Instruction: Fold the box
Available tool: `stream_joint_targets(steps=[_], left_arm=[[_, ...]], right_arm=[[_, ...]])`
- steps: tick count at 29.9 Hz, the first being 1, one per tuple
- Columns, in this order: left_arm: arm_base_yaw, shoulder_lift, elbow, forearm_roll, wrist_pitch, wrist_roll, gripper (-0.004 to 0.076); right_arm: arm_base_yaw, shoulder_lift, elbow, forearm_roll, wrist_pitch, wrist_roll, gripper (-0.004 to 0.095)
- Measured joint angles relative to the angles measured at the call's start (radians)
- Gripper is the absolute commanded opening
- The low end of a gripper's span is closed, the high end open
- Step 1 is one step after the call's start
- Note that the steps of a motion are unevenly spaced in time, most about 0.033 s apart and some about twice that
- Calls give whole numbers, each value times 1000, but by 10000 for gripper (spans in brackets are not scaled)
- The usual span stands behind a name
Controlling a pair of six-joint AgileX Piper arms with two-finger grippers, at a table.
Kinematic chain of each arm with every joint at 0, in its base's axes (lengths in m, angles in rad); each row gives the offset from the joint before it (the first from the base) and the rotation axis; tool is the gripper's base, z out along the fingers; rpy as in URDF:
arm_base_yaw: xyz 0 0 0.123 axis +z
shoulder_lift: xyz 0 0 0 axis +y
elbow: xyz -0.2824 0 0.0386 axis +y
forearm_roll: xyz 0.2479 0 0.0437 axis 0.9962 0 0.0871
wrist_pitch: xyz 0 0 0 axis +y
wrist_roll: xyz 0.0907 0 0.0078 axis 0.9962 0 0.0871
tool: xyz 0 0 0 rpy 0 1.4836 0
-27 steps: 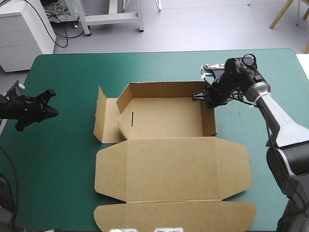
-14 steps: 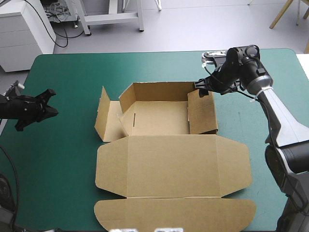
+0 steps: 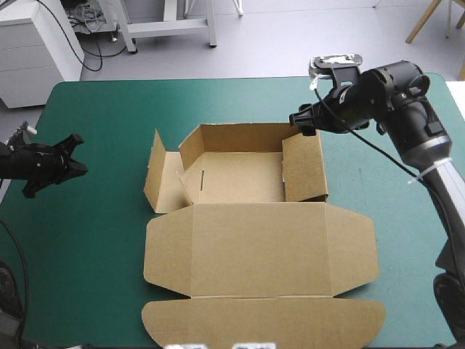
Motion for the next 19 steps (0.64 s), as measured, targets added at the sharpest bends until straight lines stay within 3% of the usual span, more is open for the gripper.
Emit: stream_joint_targets(steps=[11,19], left_arm=[[0,0,0,7,1,-26,-10],[0,0,0,14,0,-26,-10]], right_arm=[[42,-26,175,-44,4,103,707],[41,101,197,-49,-53,104,708]])
